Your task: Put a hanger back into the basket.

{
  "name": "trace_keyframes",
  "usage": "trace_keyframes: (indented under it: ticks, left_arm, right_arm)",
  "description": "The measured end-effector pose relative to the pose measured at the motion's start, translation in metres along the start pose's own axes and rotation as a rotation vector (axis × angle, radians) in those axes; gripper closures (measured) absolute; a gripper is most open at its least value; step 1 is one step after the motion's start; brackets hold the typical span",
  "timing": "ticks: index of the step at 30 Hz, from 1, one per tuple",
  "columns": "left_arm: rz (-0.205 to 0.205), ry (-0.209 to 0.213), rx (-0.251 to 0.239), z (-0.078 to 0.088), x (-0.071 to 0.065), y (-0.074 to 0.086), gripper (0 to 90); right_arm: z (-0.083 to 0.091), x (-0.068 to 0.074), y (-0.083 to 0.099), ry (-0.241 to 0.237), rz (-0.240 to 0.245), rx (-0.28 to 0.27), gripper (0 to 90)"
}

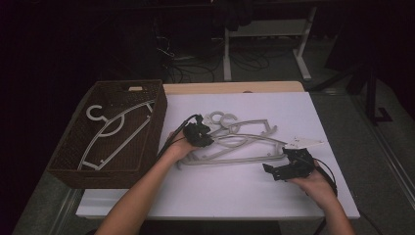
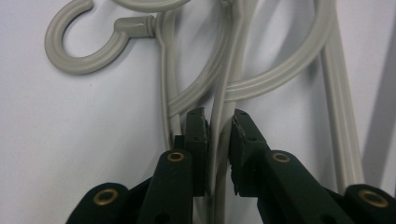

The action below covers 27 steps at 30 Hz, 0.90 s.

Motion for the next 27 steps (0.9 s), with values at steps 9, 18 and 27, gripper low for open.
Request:
trace_keyframes:
  ticks: [9,18,27]
  left_arm:
    - [0.050,0.021,-0.041,0.021,0.001,-0.006,81.8]
    - [0.142,-0.009,-0.105,0.053,0.013,-0.018,82.0]
    - [0.199,-0.037,-0.153,0.095,0.026,-0.029,82.2]
  right_arm:
    - [0.001,0.001,0.000,0.001,-0.001,-0.003,0.9]
    - [0.000,0.001,0.002,-0.002,-0.003,0.002,0.9]
    - [0.001,0.000,0.002,0.003,-0.003,-0.002,0.9]
Point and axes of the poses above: each handheld gripper's, and its own axes: z roughly backward along the jaws, y roughly out of its underside, x roughly to its left, the point moved 7 cm from there along -z, roughly forward along the jaws, and after that the axes turned 13 degrees about -y, right-handed, at the moved point
